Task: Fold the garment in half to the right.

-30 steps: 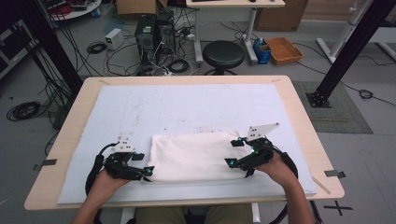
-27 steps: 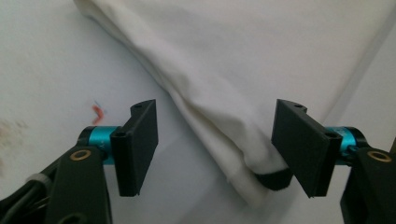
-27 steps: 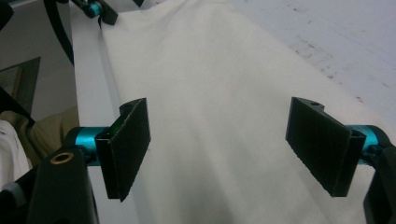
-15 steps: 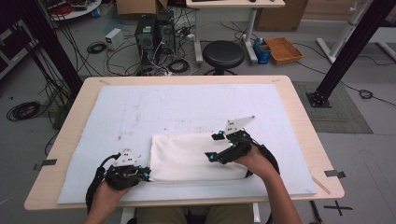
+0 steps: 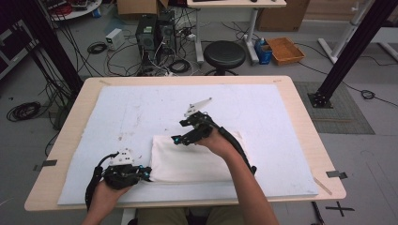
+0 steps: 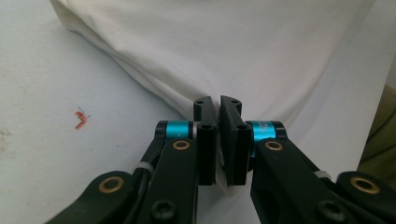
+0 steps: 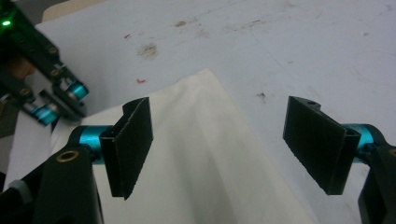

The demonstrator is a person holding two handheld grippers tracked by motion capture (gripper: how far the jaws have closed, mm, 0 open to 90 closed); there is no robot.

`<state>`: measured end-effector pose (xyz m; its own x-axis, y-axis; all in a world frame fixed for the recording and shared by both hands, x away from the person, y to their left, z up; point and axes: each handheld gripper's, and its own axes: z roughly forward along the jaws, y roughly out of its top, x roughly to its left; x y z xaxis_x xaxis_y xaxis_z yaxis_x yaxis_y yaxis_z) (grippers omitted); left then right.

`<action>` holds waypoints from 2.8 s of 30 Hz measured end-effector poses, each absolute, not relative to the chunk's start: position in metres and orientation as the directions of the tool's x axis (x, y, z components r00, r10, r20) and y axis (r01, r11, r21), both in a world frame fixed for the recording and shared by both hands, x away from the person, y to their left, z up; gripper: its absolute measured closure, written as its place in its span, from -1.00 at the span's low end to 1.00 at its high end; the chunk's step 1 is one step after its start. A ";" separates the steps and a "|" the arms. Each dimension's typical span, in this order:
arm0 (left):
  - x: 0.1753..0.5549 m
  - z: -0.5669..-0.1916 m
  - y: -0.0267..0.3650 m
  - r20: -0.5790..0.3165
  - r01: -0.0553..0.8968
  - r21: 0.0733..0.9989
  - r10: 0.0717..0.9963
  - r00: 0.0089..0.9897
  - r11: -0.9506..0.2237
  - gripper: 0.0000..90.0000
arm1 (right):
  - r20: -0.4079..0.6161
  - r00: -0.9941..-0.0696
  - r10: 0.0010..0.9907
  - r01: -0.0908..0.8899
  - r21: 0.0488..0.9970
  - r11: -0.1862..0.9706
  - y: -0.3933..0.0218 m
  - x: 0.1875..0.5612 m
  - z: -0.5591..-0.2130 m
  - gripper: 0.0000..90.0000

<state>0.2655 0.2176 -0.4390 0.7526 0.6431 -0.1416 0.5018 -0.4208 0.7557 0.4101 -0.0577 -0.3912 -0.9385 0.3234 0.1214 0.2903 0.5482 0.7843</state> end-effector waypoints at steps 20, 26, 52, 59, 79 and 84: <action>0.269 -0.437 0.223 -0.177 0.469 0.802 0.601 0.779 -0.371 0.89 | 0.081 -0.956 0.281 0.267 0.631 0.729 0.035 0.433 -0.434 0.87; 0.267 -0.428 0.220 -0.210 0.441 0.842 0.564 0.799 -0.311 0.89 | 0.083 -0.960 0.266 0.255 0.648 0.717 0.029 0.432 -0.423 0.94; 0.304 -0.399 0.136 -0.263 0.360 0.899 0.349 0.900 -0.250 0.89 | 0.142 -0.929 0.342 0.316 0.787 0.531 -0.095 0.429 -0.383 0.94; 0.317 -0.399 0.103 -0.282 0.368 0.893 0.316 0.906 -0.260 0.89 | 0.153 -0.907 0.393 0.349 0.795 0.497 -0.126 0.430 -0.387 0.94; 0.335 -0.407 0.003 -0.284 0.358 0.875 0.251 0.925 -0.327 0.89 | 0.143 -0.827 0.543 0.421 0.798 0.431 -0.216 0.420 -0.400 0.94; 0.336 -0.412 -0.014 -0.287 0.357 0.870 0.239 0.928 -0.340 0.89 | 0.148 -0.804 0.576 0.444 0.793 0.417 -0.234 0.416 -0.407 0.94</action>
<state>0.3362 -0.0136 -0.4115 0.9276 0.2388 -0.2872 0.3570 -0.3404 0.8699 0.4163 -0.2342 -0.4067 -0.8042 0.5755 0.1484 0.4444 0.4165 0.7931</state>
